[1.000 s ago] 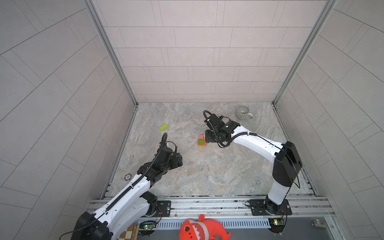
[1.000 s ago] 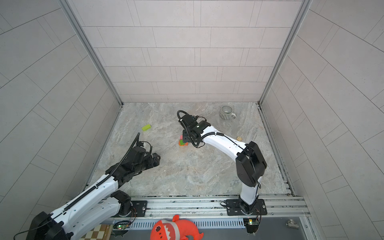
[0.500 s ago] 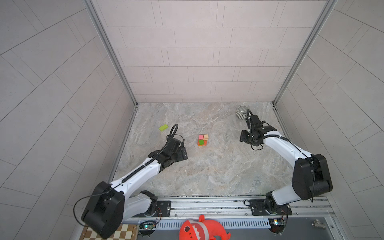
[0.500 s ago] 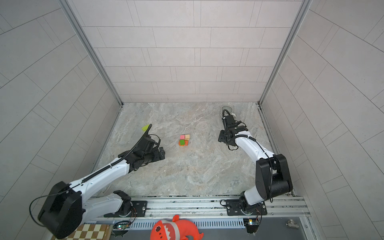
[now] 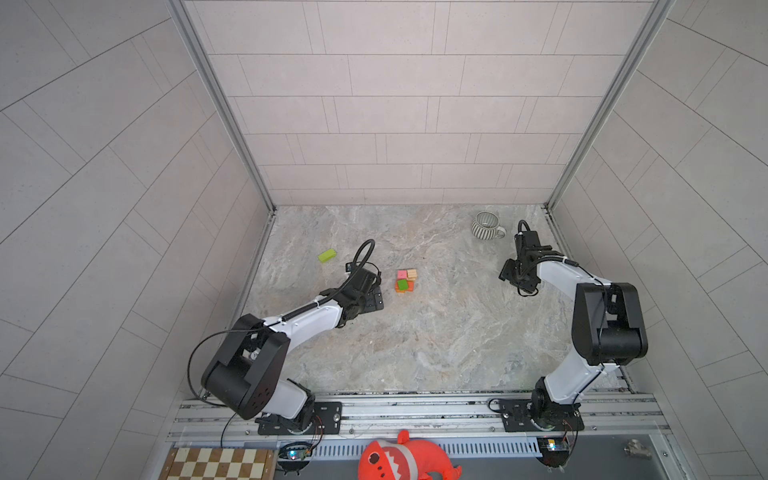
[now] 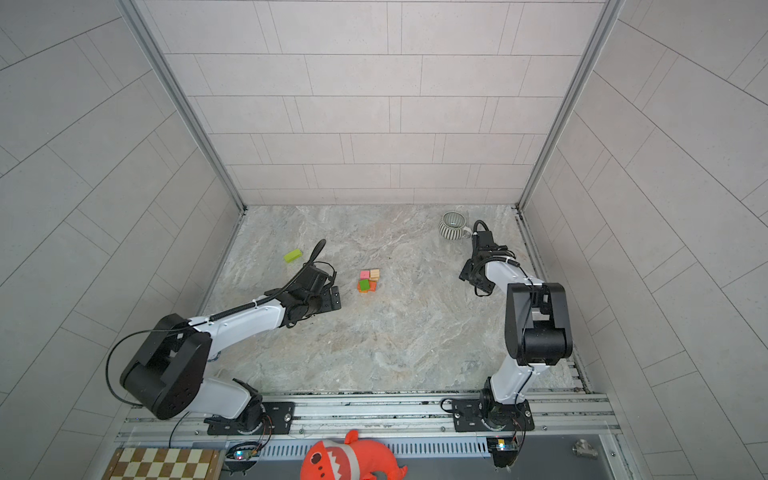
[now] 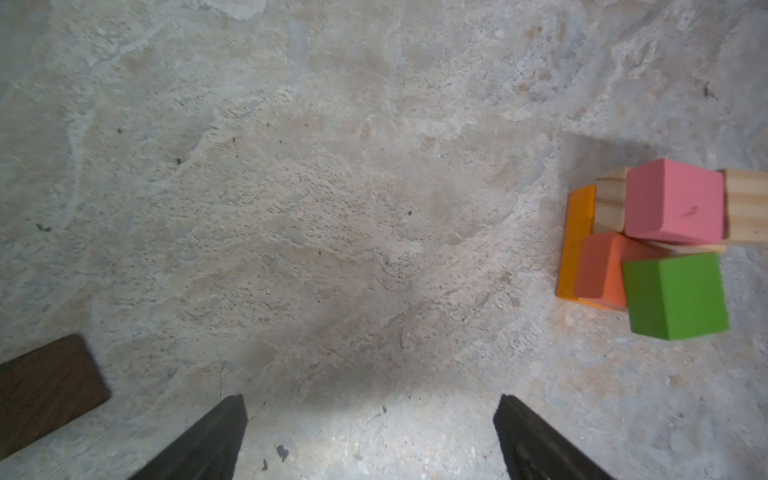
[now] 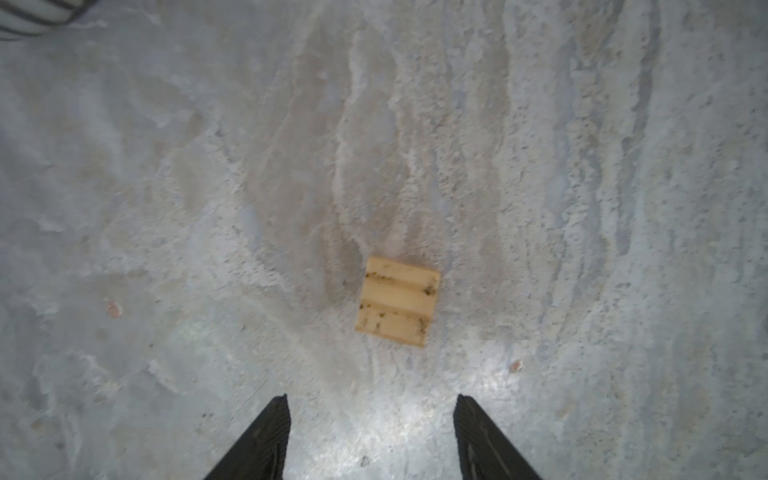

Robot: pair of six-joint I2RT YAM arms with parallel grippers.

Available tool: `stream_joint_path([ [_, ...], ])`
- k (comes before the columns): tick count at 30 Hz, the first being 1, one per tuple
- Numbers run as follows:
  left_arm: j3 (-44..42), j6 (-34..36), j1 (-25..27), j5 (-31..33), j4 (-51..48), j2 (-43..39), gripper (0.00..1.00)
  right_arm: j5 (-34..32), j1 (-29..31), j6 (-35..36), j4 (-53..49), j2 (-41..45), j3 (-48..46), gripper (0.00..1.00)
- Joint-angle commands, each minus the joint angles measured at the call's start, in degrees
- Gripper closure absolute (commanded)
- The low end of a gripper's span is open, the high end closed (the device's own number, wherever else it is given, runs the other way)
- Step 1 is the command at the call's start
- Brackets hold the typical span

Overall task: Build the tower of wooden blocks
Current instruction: 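Move right gripper away from the stack to the loose wooden cube, then grasp the small wooden cube with right gripper and lift it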

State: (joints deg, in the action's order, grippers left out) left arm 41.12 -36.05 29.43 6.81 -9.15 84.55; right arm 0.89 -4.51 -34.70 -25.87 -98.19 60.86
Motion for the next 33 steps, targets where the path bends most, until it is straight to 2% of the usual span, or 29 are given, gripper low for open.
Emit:
stream_joint_path([
  [1,-1.3,-0.5,0.3,2.2,4.7,0.9,0.0,-2.1,-1.7,-0.2,1.3,-1.9,1.0,0.36],
  [12,-2.3,-1.2,0.2,0.7,5.7,1.8,0.0,-1.2,-3.0,-0.9,2.2,-7.5,5.1,0.37],
  [20,-2.1,-1.6,0.2,-0.3,5.7,2.5,0.0,-0.2,-3.4,-0.5,1.9,-8.6,6.3,0.58],
  [29,-2.2,-1.6,0.2,-0.4,4.9,1.5,0.0,1.0,-3.1,0.0,2.0,-6.7,4.4,0.74],
  [33,-2.3,-1.2,0.2,-0.1,3.7,-0.1,0.0,1.4,-1.5,0.4,1.6,-5.2,3.4,0.77],
])
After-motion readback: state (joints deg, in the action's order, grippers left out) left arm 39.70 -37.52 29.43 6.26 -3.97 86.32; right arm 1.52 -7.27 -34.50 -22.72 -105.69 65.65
